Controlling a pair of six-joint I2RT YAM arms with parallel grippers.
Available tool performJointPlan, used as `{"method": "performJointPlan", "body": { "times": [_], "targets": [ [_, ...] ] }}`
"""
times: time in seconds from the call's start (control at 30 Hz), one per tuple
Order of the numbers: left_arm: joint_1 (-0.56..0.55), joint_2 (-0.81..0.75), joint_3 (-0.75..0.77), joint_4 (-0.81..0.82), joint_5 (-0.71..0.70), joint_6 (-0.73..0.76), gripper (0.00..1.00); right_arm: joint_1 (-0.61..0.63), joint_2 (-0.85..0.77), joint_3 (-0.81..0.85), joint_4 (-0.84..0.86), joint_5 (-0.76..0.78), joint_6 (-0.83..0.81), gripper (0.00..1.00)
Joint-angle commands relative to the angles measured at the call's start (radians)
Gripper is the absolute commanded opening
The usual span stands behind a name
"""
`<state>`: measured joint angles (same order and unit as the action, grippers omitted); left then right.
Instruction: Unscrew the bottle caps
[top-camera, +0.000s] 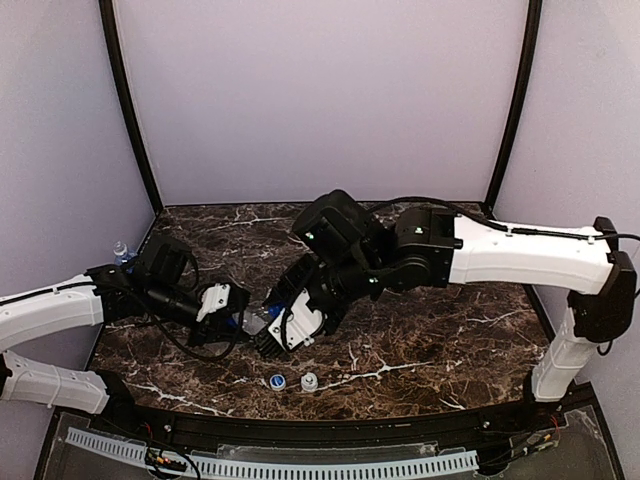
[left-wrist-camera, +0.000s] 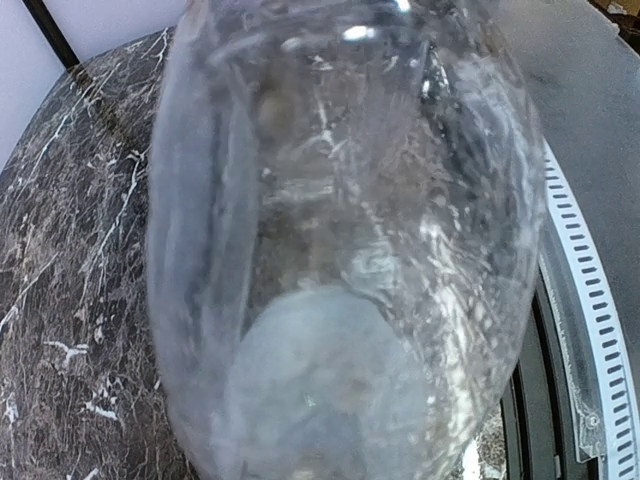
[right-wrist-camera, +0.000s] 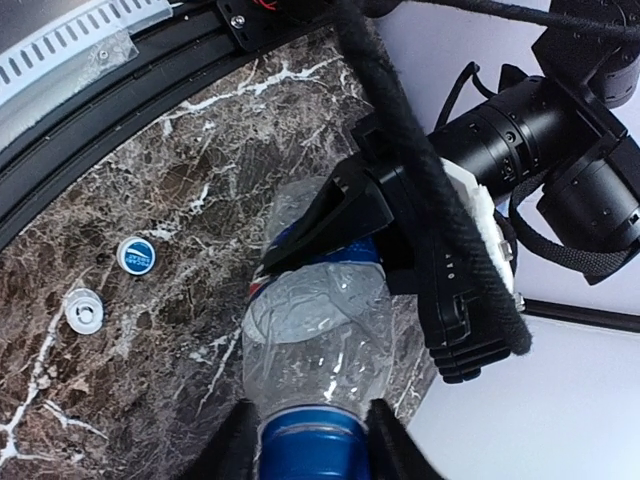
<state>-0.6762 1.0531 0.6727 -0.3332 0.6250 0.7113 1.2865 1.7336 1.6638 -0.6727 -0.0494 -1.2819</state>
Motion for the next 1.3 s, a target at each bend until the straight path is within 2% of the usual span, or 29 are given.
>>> {"method": "performJointPlan", "body": {
  "times": [0.0,0.07,0.1,0.13,0.27,0.37,0.43,0.5,0.6,0.67,0.8,1.0,1.1,1.27],
  "targets": [
    [-0.004,-0.031,0.043,0.057,0.059,-0.007,0.19,0.001,-0.047,-0.110,0.106,0.082,-0.031,0.58],
    [-0.005,-0.035,0.032,0.084,0.013,-0.018,0.18,0.001,-0.085,-0.144,0.180,0.070,0.042,0.73],
    [-0.005,-0.036,0.025,0.105,-0.004,-0.022,0.18,-0.001,-0.108,-0.162,0.231,0.061,0.075,0.89],
    [-0.005,-0.038,0.021,0.115,-0.035,-0.024,0.17,-0.004,-0.134,-0.183,0.271,0.055,0.114,0.97],
    [-0.005,-0.043,-0.010,0.239,-0.138,-0.062,0.17,-0.021,-0.227,-0.258,0.434,0.054,0.311,0.99],
    [-0.005,-0.047,-0.050,0.364,-0.234,-0.108,0.18,-0.055,-0.249,-0.231,0.455,-0.006,0.558,0.99],
    [-0.005,-0.048,-0.068,0.449,-0.312,-0.136,0.18,-0.093,-0.225,-0.169,0.433,-0.024,0.753,0.99],
    [-0.006,-0.048,-0.077,0.513,-0.407,-0.151,0.18,-0.134,-0.168,-0.064,0.368,-0.004,1.018,0.99],
    [-0.005,-0.045,-0.083,0.592,-0.479,-0.157,0.18,-0.185,-0.074,0.127,0.234,-0.029,1.268,0.99],
    [-0.006,-0.039,-0.083,0.621,-0.516,-0.158,0.18,-0.196,-0.016,0.217,0.162,-0.014,1.399,0.93],
    [-0.006,-0.030,-0.080,0.645,-0.544,-0.156,0.18,-0.199,0.079,0.354,0.036,0.016,1.506,0.77],
    [-0.006,-0.026,-0.076,0.641,-0.557,-0.155,0.19,-0.195,0.122,0.398,0.004,-0.006,1.551,0.67],
    [-0.006,-0.024,-0.077,0.640,-0.555,-0.150,0.18,-0.191,0.121,0.401,0.002,-0.007,1.551,0.56],
    [-0.006,-0.021,-0.078,0.646,-0.553,-0.142,0.18,-0.191,0.135,0.406,-0.016,-0.013,1.548,0.45]
  ]
}}
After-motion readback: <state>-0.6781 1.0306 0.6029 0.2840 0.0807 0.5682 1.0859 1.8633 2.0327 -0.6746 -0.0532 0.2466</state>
